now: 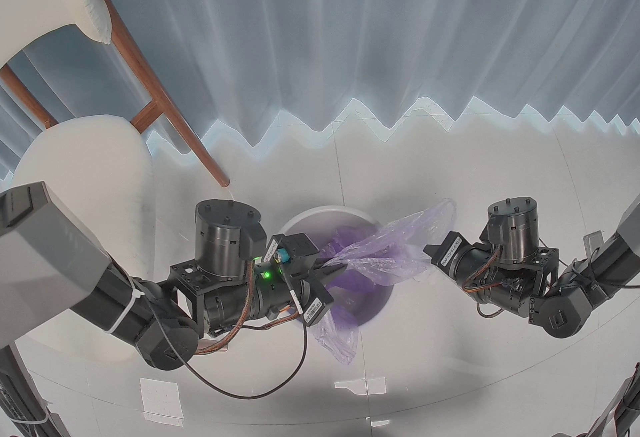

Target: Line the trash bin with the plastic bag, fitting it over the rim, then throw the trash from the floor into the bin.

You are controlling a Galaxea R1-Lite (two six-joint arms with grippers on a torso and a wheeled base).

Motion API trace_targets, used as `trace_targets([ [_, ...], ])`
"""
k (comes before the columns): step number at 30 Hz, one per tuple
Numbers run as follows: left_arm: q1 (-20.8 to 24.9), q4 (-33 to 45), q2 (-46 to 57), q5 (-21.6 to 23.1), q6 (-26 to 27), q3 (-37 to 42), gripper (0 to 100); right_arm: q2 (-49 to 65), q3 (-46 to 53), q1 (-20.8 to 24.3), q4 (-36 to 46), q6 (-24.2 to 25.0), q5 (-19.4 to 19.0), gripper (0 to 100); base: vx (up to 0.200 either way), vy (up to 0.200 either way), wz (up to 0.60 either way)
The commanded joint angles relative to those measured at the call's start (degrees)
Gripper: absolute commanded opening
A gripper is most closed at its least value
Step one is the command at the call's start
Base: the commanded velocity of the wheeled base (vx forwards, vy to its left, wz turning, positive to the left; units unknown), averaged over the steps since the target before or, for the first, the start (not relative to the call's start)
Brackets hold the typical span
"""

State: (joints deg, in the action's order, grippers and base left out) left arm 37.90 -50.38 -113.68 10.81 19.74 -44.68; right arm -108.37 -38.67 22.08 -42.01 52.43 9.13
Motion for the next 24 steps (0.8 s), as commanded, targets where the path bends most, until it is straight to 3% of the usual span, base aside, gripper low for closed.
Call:
trace_targets([
  [1,0.4,-0.1,0.5,0.2,0.0,0.8,0,-0.4,-1.2,0.5,0.3,-0.2,0.0,0,0.0,0.0,0.0],
  [6,0.6,-0.7,1.0,1.0,0.0,2.4,0,-1.0,-2.5,0.2,-0.2,-3.2,-0.1,0,0.0,0.0,0.0],
  [7,0.6,-1.6,1.1,2.1,0.0,2.6,100,-1.4,-2.5,0.0,-0.4,-4.6,-0.1,0,0.0,0.0,0.0],
  [12,0.1,-3.1,5.6,3.7,-2.2,3.8,100,-2.5,-1.5,-2.0,-6.5,-10.7,-1.2,0,0.0,0.0,0.0],
  [17,-2.5,-3.1,12.3,3.5,-3.4,10.8,100,-2.6,0.8,-3.2,-12.6,-15.1,-5.5,0,0.0,0.0,0.0],
  [24,-4.4,-2.8,14.9,3.1,-5.6,15.1,100,-2.6,2.3,-3.1,-13.3,-16.2,-7.3,0,0.0,0.0,0.0],
])
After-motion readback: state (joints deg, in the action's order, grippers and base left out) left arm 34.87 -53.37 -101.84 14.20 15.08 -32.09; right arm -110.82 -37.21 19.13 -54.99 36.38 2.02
